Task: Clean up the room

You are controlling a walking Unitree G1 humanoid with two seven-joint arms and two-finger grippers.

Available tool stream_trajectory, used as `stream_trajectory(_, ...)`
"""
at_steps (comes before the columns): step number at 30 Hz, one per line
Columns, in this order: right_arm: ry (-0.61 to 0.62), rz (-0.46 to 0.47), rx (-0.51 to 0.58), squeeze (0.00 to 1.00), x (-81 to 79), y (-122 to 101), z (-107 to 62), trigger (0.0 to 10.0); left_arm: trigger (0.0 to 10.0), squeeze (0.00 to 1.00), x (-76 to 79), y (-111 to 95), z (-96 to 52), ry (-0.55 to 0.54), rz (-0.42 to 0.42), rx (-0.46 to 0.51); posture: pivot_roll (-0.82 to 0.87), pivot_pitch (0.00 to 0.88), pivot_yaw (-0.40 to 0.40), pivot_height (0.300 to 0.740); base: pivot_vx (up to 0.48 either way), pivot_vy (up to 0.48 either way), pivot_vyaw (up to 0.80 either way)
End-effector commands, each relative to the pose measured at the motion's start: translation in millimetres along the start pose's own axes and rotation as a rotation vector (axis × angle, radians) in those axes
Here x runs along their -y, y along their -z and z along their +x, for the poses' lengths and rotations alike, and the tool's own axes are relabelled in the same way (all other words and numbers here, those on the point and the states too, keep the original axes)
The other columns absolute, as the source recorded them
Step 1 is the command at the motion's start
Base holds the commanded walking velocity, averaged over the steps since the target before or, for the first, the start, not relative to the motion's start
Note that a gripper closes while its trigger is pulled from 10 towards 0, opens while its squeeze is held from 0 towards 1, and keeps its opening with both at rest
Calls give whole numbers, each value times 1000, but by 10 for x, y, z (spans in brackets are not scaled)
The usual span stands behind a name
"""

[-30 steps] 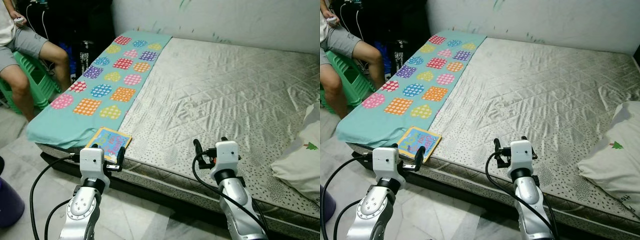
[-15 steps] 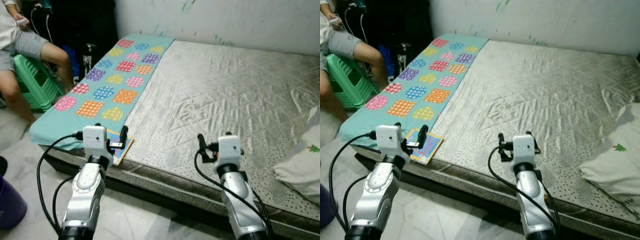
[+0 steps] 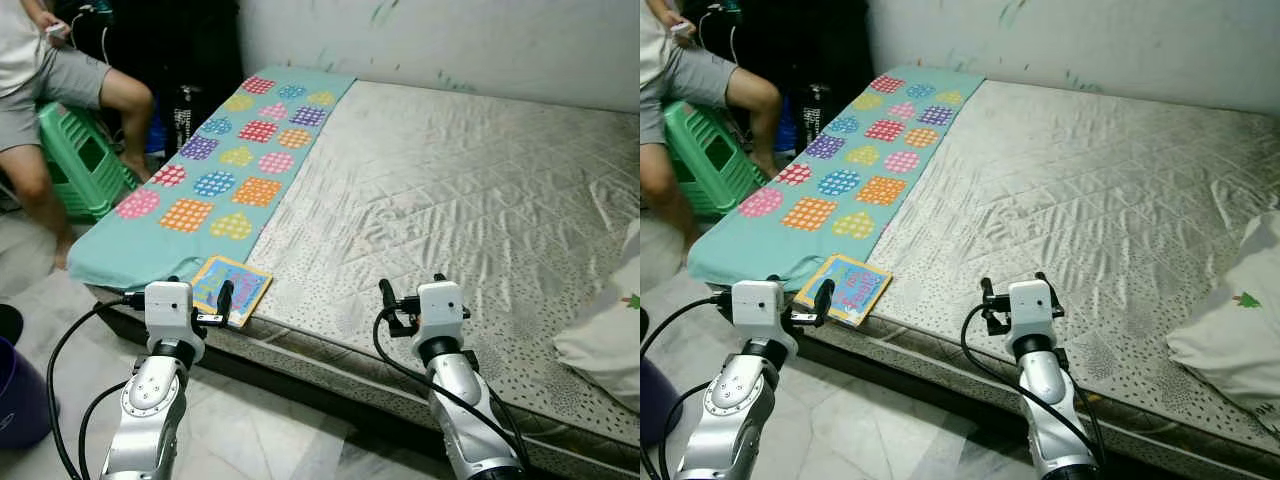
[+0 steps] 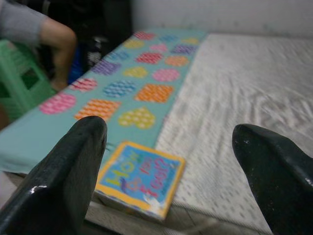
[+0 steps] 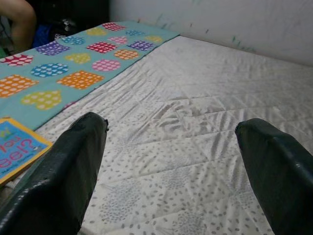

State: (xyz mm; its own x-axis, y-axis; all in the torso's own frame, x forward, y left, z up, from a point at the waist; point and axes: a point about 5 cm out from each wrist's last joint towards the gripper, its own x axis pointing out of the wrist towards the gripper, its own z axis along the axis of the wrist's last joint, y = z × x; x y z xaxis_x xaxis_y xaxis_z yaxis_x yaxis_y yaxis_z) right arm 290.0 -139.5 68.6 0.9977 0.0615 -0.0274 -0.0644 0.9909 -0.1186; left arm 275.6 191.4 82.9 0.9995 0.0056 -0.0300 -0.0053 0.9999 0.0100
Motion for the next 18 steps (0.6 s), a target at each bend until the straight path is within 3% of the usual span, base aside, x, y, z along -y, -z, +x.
stream_trajectory(1,2,11,14,0,19,-42,32,10000,10000,0,-38,-87,1,-16,5,26,39,48,31,731,0,0,0)
stream_trajectory(5,-12,30,43,0,-1,-160,109,10000,10000,0,-45,-185,-33,-4,15,54,64,51,24,731,0,0,0)
stream_trajectory(8,-25,-3,26,0,-7,-68,129,10000,10000,0,-116,-86,7,-50,32,39,47,39,14,731,0,0,0)
stream_trajectory(11,-23,6,70,0,39,-197,120,10000,10000,0,-146,-158,-9,-46,23,53,32,25,7,731,0,0,0)
stream_trajectory(14,-29,-14,60,0,46,-143,61,10000,10000,0,-134,-73,-42,-35,38,22,14,29,19,731,0,0,0)
stream_trajectory(18,2,-9,72,0,104,-170,35,10000,10000,0,-99,-104,-36,-17,44,34,8,35,30,731,0,0,0)
